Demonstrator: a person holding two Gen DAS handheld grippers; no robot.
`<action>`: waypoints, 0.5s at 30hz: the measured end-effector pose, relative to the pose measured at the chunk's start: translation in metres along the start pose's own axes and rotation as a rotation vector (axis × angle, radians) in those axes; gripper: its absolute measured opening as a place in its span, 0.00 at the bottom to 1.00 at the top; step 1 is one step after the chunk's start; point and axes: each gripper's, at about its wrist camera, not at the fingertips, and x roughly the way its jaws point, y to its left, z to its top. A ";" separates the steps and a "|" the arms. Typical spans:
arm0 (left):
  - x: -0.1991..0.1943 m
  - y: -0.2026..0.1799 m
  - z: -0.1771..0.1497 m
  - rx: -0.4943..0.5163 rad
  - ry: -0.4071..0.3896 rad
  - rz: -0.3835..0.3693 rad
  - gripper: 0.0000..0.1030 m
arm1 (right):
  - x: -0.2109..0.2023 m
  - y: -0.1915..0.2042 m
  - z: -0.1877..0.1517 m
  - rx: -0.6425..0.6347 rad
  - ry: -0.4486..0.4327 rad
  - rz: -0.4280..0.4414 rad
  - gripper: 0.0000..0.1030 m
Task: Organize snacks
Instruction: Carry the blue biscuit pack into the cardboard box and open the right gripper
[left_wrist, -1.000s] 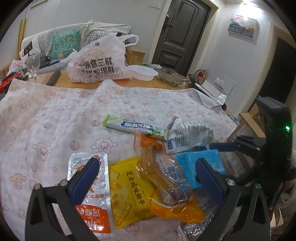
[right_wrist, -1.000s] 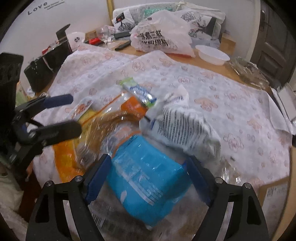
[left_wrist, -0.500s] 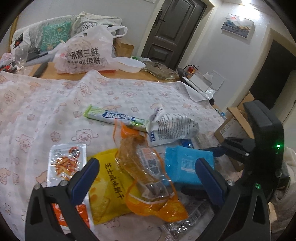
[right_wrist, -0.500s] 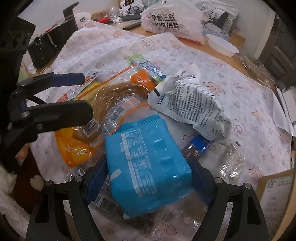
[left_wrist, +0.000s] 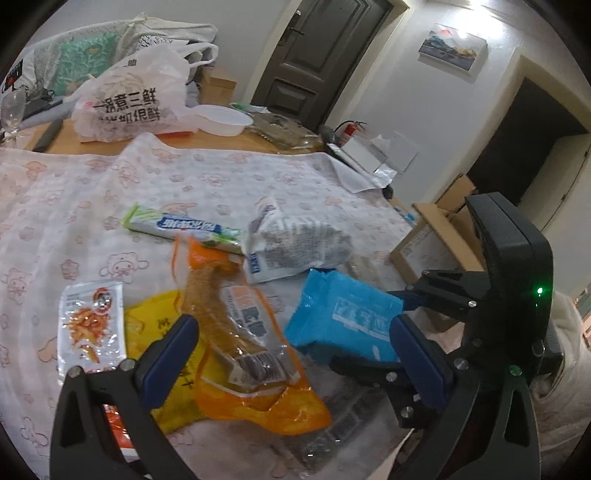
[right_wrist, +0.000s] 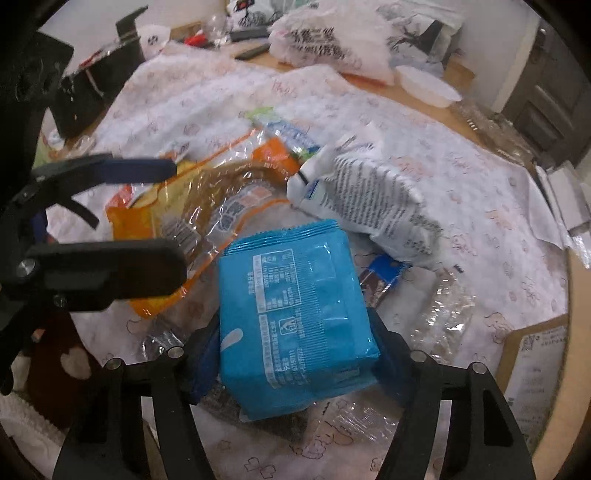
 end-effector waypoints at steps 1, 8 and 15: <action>-0.002 -0.002 0.001 -0.001 -0.003 -0.017 0.99 | -0.006 0.000 -0.001 0.008 -0.017 -0.011 0.63; -0.014 -0.025 0.014 -0.014 -0.018 -0.117 0.99 | -0.054 0.004 -0.004 0.035 -0.163 -0.015 0.63; -0.032 -0.067 0.034 -0.041 -0.048 -0.251 0.92 | -0.119 0.006 -0.014 0.055 -0.390 0.016 0.63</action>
